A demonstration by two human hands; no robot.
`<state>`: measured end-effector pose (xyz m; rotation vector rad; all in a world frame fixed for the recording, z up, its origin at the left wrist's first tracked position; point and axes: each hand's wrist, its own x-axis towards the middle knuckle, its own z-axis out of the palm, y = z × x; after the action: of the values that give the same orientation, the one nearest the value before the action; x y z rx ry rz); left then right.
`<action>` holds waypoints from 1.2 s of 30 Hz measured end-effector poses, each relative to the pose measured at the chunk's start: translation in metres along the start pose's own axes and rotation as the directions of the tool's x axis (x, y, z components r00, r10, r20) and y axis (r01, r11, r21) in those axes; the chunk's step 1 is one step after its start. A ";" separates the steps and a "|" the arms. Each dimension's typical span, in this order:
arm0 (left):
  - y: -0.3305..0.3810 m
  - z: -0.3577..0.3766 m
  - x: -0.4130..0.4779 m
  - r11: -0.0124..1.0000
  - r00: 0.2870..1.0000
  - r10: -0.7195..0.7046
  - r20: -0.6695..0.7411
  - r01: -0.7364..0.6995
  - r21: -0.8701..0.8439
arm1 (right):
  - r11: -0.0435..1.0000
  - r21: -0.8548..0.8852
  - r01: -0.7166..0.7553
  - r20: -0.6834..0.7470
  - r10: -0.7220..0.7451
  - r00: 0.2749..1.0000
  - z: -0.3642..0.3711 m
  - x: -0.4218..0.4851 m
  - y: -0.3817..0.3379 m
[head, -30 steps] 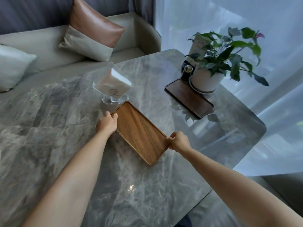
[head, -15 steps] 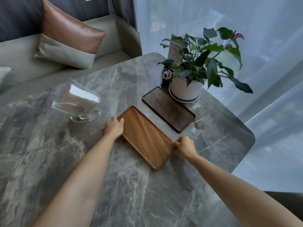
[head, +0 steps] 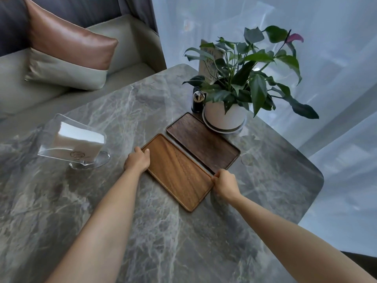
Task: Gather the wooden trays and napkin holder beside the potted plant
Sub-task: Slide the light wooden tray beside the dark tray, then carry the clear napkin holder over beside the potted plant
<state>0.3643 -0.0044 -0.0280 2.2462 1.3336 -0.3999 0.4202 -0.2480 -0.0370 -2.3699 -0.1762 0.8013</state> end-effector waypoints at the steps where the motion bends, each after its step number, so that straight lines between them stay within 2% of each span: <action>1: 0.001 0.000 0.003 1.000 1.000 0.000 0.002 0.000 0.004 | 1.000 -0.003 0.003 0.000 -0.003 1.000 0.000 0.002 0.000; 10: 0.008 0.001 0.016 0.998 0.999 0.035 -0.012 -0.034 0.043 | 0.999 -0.023 0.039 -0.034 -0.039 0.999 0.003 0.006 -0.002; 13: 0.009 0.001 0.016 0.997 0.998 0.056 0.000 -0.056 0.051 | 1.000 0.003 0.019 -0.053 -0.018 0.998 0.002 0.008 -0.004; 18: 0.005 0.001 0.015 0.995 0.995 0.097 0.022 -0.098 0.028 | 0.999 -0.054 -0.005 -0.038 0.003 0.999 0.001 0.009 -0.008; 21: 0.001 -0.001 0.009 0.992 0.992 0.121 0.032 -0.122 0.019 | 0.992 -0.129 -0.004 -0.027 0.000 1.000 -0.002 0.006 -0.012; 24: -0.005 -0.006 0.003 0.989 0.989 0.147 0.017 -0.148 0.023 | 0.947 -0.321 0.014 -0.033 -0.027 0.999 -0.006 0.003 -0.018; 26: -0.011 -0.011 -0.003 0.988 0.988 0.153 -0.022 -0.153 0.003 | 0.904 -0.424 0.048 -0.053 -0.078 0.996 -0.010 0.002 -0.028; 30: -0.032 -0.026 -0.020 0.976 0.974 0.162 -0.157 -0.182 -0.121 | 0.850 -0.499 0.169 -0.033 -0.213 0.977 -0.008 0.003 -0.070; 36: -0.079 -0.053 -0.050 0.945 0.905 0.192 -0.380 -0.275 -0.176 | 0.801 -0.388 0.457 0.088 -0.461 0.883 0.026 -0.003 -0.161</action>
<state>0.2712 0.0202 0.0196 2.3170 1.1809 0.2518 0.4136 -0.1071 0.0457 -2.5352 -0.9581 0.5475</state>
